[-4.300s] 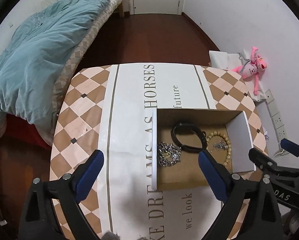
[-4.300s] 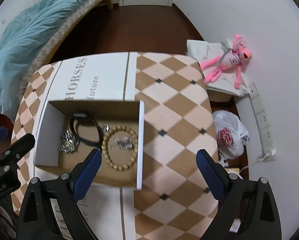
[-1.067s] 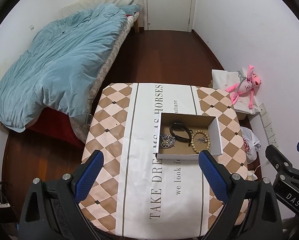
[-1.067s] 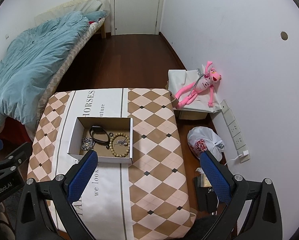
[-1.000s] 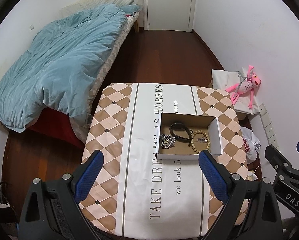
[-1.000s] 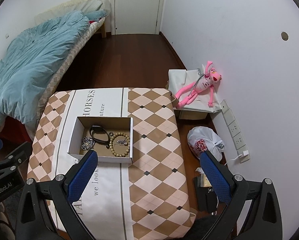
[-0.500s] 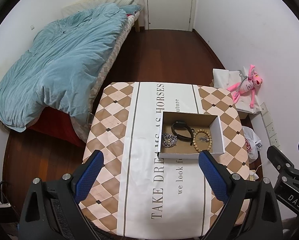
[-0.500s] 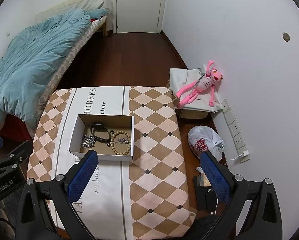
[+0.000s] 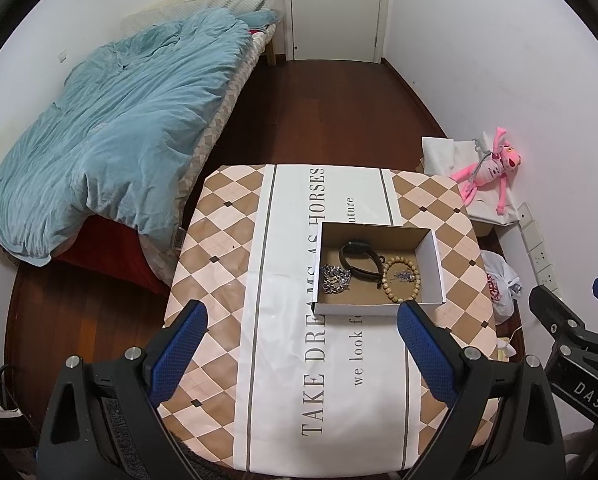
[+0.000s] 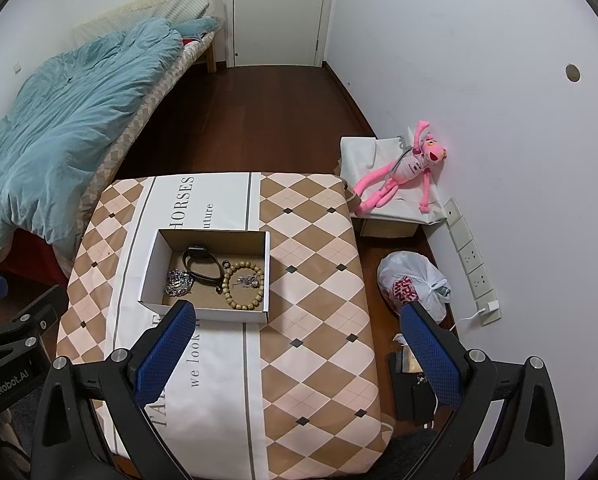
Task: Organize jewelry
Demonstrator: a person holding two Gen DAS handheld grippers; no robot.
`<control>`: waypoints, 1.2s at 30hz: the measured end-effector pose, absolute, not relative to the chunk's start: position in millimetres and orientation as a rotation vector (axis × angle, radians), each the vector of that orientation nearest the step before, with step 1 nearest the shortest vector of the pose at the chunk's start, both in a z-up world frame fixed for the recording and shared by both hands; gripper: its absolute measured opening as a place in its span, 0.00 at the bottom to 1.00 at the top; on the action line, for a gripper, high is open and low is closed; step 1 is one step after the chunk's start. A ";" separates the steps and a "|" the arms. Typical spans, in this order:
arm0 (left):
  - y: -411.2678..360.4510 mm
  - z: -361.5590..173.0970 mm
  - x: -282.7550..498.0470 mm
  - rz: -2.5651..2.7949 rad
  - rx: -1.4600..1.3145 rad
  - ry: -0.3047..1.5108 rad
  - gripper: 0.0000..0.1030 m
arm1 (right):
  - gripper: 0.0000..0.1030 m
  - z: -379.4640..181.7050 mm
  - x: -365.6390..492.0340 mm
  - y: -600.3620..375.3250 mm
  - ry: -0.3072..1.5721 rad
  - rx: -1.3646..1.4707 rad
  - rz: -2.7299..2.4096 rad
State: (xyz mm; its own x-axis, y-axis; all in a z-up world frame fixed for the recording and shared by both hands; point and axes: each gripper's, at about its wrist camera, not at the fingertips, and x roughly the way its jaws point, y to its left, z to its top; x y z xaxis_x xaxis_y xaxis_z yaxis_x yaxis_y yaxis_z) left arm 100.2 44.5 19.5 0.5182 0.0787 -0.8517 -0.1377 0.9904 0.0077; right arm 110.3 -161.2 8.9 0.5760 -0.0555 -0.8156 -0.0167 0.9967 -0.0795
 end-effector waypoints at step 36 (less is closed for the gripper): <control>43.7 24.7 94.7 0.111 -0.038 0.994 0.94 | 1.00 14.8 107.5 -155.1 0.951 -0.078 -0.014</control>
